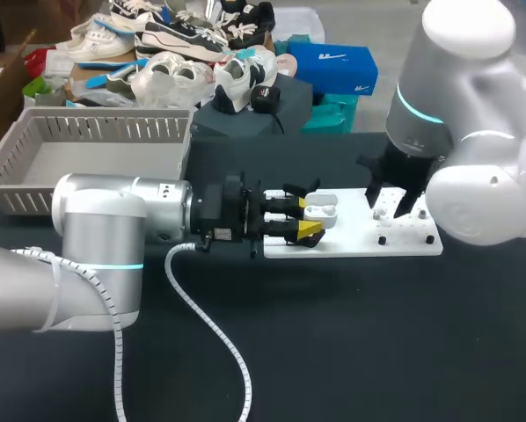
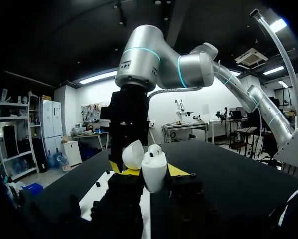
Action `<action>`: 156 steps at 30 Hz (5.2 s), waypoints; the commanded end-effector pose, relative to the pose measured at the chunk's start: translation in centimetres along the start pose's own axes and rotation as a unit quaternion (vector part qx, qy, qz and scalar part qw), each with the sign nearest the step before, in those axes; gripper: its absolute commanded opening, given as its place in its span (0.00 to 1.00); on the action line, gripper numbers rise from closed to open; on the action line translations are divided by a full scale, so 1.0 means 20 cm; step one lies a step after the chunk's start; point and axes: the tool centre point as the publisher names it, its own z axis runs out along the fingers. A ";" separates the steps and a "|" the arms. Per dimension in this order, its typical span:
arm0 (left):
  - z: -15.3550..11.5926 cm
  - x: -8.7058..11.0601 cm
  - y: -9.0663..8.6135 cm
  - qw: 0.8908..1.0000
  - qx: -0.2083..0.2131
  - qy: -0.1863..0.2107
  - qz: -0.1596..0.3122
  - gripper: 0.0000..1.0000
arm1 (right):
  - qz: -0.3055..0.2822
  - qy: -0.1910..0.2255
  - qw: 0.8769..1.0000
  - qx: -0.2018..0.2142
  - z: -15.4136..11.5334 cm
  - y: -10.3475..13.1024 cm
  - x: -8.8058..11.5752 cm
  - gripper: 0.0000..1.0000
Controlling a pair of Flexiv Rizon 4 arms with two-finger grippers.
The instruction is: Pick up each earbud case from the left stands, insert the matching earbuds, close the lid, and place the case in the box.
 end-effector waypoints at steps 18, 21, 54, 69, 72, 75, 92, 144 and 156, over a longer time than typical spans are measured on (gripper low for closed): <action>0.00 0.00 0.00 1.000 -0.001 0.000 0.000 0.00 | -0.018 0.000 1.000 -0.024 0.09 0.02 -0.04 0.38; 0.00 0.00 0.00 1.000 -0.001 0.000 0.000 0.00 | -0.017 0.002 1.000 -0.026 0.10 0.02 -0.05 0.37; 0.00 0.00 0.00 1.000 -0.001 0.000 0.000 0.00 | -0.012 0.016 0.999 -0.030 0.13 0.02 -0.06 0.00; 0.00 0.00 0.00 1.000 -0.001 0.000 0.000 0.00 | -0.008 -0.003 1.000 -0.024 -0.01 0.01 -0.02 0.00; 0.00 0.00 0.00 1.000 -0.001 0.000 0.000 0.00 | -0.005 -0.015 1.000 -0.020 -0.10 0.00 0.01 0.00; 0.00 0.00 0.00 1.000 -0.001 0.000 0.000 0.00 | -0.002 -0.026 1.000 -0.014 -0.20 -0.02 0.03 0.00; 0.00 0.00 0.00 1.000 -0.001 0.000 0.000 0.00 | -0.047 -0.021 0.996 0.070 -0.77 0.14 0.25 0.00; 0.00 0.00 0.00 1.000 -0.001 0.000 0.000 0.00 | -0.254 0.031 0.966 0.047 -0.66 0.46 0.59 0.00; 0.00 0.00 0.00 1.000 -0.001 0.000 0.000 0.00 | -0.334 0.025 0.941 0.048 -0.61 0.50 0.56 0.00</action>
